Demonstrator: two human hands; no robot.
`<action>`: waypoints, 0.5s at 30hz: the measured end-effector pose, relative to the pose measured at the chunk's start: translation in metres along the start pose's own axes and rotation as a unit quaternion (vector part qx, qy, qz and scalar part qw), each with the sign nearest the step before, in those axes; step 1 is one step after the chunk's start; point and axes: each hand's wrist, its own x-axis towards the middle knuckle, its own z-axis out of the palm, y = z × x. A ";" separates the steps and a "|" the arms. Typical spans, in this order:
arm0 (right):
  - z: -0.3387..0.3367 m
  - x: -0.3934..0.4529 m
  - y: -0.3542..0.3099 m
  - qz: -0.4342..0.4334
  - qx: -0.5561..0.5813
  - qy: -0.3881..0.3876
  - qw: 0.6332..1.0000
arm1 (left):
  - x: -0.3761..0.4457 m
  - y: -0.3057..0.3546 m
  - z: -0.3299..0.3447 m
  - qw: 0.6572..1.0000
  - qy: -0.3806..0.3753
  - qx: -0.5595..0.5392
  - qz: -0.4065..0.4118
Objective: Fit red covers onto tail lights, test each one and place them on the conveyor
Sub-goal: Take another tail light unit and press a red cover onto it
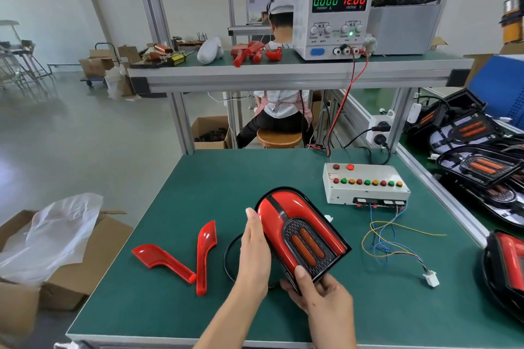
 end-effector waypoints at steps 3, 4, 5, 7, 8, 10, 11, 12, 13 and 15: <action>0.002 -0.003 -0.002 -0.002 0.005 -0.002 1.000 | 0.001 0.002 0.007 0.999 0.039 0.006 0.011; 0.002 -0.004 -0.003 -0.003 0.005 -0.002 1.000 | 0.001 0.001 0.009 0.998 0.053 0.013 0.018; 0.002 -0.005 -0.004 -0.003 0.005 -0.002 1.000 | 0.000 0.000 0.010 0.997 0.069 0.019 0.022; 0.002 -0.006 -0.005 -0.002 0.002 -0.004 1.000 | -0.001 -0.001 0.011 0.995 0.094 0.029 0.028; 0.002 -0.006 -0.005 -0.001 -0.001 -0.004 1.000 | 0.000 -0.003 0.012 0.994 0.099 0.035 0.033; 0.002 -0.005 -0.005 0.002 -0.007 -0.007 1.000 | 0.001 -0.005 0.012 0.993 0.106 0.041 0.041; 0.002 -0.005 -0.004 0.003 -0.009 -0.008 1.000 | 0.001 -0.005 0.012 0.992 0.109 0.045 0.046; 0.003 -0.005 -0.004 0.005 -0.010 -0.009 1.000 | 0.001 -0.005 0.011 0.991 0.112 0.053 0.050; 0.003 -0.005 -0.004 0.006 -0.009 -0.009 1.000 | 0.002 -0.005 0.010 0.990 0.112 0.064 0.052; 0.003 -0.005 -0.004 0.008 -0.007 -0.008 1.000 | 0.002 -0.003 0.010 0.990 0.109 0.073 0.048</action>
